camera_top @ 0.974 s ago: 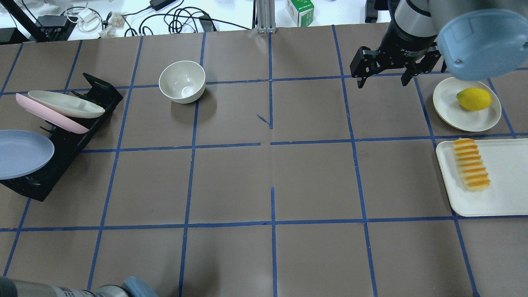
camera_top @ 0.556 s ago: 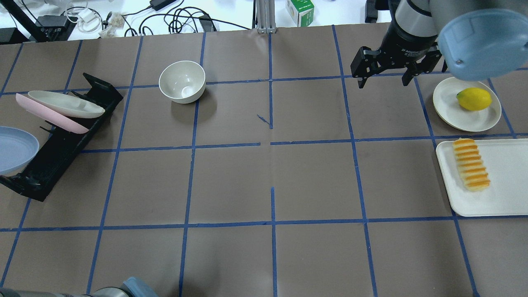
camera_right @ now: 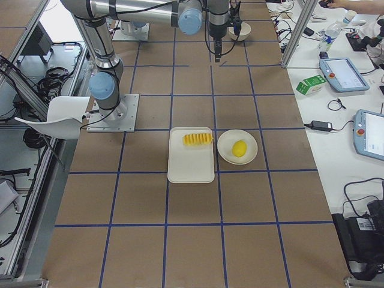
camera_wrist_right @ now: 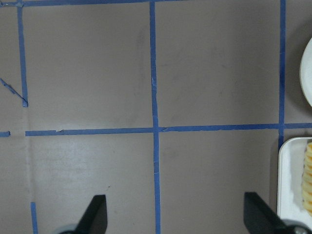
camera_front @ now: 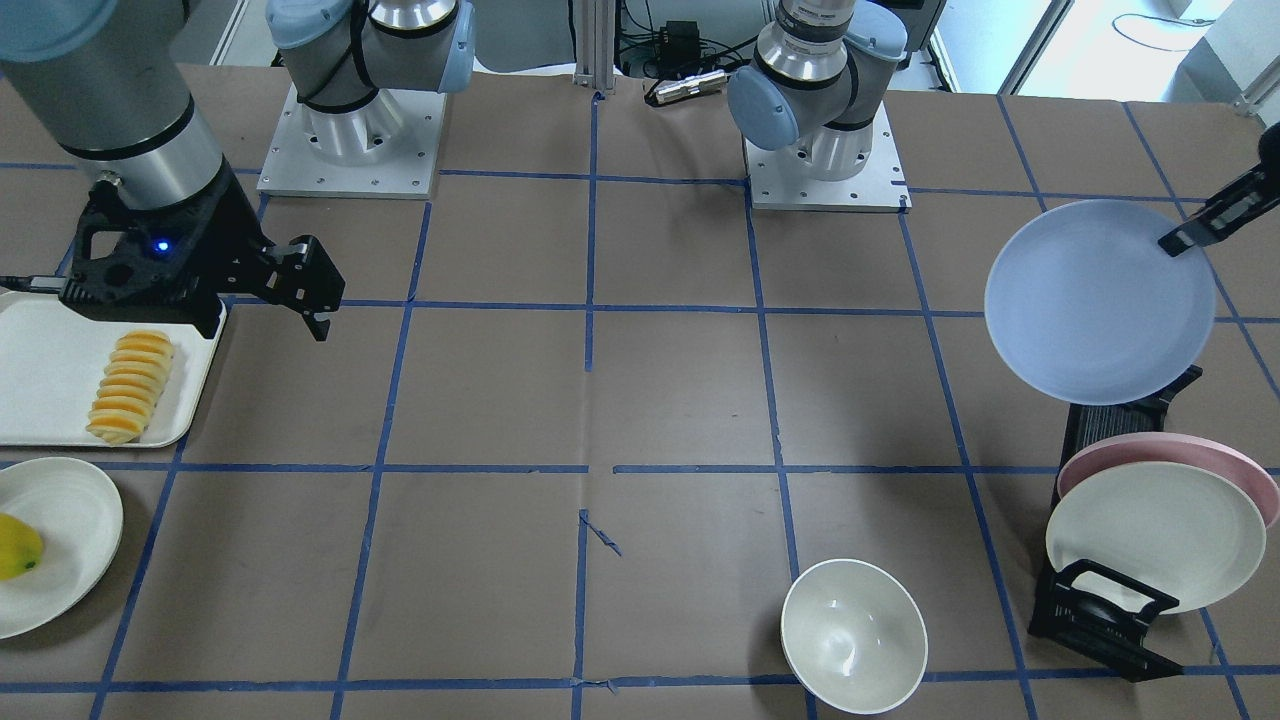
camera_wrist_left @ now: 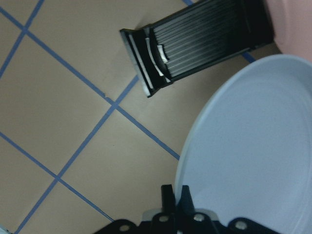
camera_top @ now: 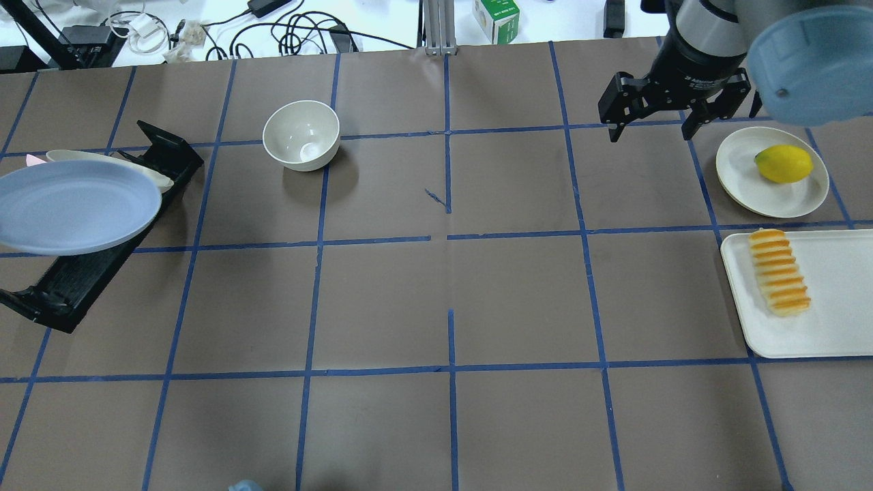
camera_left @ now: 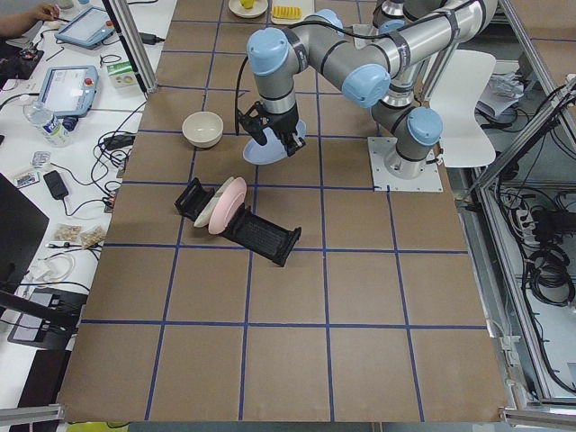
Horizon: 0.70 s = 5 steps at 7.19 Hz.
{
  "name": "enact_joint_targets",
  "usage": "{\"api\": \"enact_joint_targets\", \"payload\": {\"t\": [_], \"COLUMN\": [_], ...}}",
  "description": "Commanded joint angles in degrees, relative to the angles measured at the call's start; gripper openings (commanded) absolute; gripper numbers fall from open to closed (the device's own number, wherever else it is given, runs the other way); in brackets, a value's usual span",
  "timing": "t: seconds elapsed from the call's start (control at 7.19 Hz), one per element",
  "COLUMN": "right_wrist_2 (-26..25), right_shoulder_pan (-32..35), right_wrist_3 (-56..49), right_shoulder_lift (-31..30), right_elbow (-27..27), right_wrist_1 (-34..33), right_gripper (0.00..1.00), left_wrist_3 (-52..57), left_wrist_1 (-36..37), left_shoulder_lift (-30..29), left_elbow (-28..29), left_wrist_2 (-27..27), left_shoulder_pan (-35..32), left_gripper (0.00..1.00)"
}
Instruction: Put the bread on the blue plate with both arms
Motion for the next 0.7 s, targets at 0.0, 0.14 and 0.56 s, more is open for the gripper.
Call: {"api": "enact_joint_targets", "payload": {"t": [0.0,0.14,0.56], "right_wrist_2": [0.8,0.9,0.1], "right_shoulder_pan": [-3.7,-6.6,-12.5], "right_wrist_3": [-0.2,0.2,-0.7], "right_shoulder_lift": [0.0,0.1,4.7], "right_elbow": [0.0,0.1,3.1], "right_wrist_1": [0.0,1.0,3.1], "right_gripper": [1.00,1.00,1.00], "left_wrist_3": [-3.0,-3.2,-13.1], "left_wrist_1": [5.5,13.9,39.1], "left_shoulder_lift": [-1.3,-2.2,-8.7], "left_elbow": [-1.6,-5.6,-16.6], "left_wrist_2": [-7.6,-11.5,-14.5], "left_shoulder_pan": [-10.7,-16.3,-31.3], "left_gripper": [0.00,0.00,0.00]}}
